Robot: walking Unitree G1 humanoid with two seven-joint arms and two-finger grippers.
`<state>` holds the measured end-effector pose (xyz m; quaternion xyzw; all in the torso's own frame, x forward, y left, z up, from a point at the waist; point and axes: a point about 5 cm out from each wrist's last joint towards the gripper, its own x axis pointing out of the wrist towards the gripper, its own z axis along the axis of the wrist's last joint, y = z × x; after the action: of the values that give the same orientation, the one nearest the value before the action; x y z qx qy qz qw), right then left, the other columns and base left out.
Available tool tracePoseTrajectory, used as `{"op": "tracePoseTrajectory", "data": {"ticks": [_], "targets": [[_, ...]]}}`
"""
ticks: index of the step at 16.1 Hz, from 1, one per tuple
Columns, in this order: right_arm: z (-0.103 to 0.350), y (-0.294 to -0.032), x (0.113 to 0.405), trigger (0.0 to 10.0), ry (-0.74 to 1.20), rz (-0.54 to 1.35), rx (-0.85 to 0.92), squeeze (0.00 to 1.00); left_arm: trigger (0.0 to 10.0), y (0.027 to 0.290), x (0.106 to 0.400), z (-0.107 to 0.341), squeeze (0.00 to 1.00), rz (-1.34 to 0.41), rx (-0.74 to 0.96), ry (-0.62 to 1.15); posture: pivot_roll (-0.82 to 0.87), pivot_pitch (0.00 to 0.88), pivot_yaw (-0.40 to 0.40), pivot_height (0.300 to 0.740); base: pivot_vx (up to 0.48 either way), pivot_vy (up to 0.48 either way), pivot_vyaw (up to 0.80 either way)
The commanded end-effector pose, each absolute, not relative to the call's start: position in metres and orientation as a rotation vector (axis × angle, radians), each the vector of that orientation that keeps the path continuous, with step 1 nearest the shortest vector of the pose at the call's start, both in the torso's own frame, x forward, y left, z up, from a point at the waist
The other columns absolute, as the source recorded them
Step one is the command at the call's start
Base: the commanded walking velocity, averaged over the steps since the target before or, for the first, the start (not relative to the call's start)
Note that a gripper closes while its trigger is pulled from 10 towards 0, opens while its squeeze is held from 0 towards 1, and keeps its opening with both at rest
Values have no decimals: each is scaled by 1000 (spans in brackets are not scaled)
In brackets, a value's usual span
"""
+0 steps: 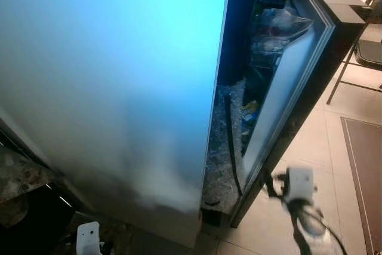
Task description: Restocking fridge
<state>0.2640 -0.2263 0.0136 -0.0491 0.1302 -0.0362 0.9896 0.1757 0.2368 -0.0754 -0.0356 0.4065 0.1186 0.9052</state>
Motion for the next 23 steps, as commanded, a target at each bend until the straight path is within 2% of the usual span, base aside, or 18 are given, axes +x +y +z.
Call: {"op": "tracePoseTrajectory", "data": {"ticks": [1, 3, 6, 14, 19, 23], "targets": [[15, -227, 265, 10000, 255, -72, -89, 0, 10000, 239, 175, -76, 0, 228, -52, 847, -88, 0, 14, 740, 0, 0, 0], [14, -219, 269, 10000, 266, -10, -87, 0, 10000, 238, 175, -75, 0, 231, -52, 847, -82, 0, 11, 740, 0, 0, 0], [20, -218, 275, 10000, 235, -13, -82, 0, 10000, 238, 175, -75, 0, 237, -56, 847, -80, 0, 10, 740, 0, 0, 0], [43, -241, 285, 10000, 106, -179, -133, 0, 10000, 237, 176, -76, 0, 232, -56, 846, -89, 0, 11, 740, 0, 0, 0], [23, -256, 263, 10000, 187, -280, -146, 0, 10000, 235, 176, -76, 0, 226, -58, 848, -99, 0, 11, 740, 0, 0, 0], [-5, -298, 216, 10000, 343, -521, -126, 0, 10000, 234, 177, -75, 0, 215, -54, 848, -114, 0, 20, 740, 0, 0, 0]]}}
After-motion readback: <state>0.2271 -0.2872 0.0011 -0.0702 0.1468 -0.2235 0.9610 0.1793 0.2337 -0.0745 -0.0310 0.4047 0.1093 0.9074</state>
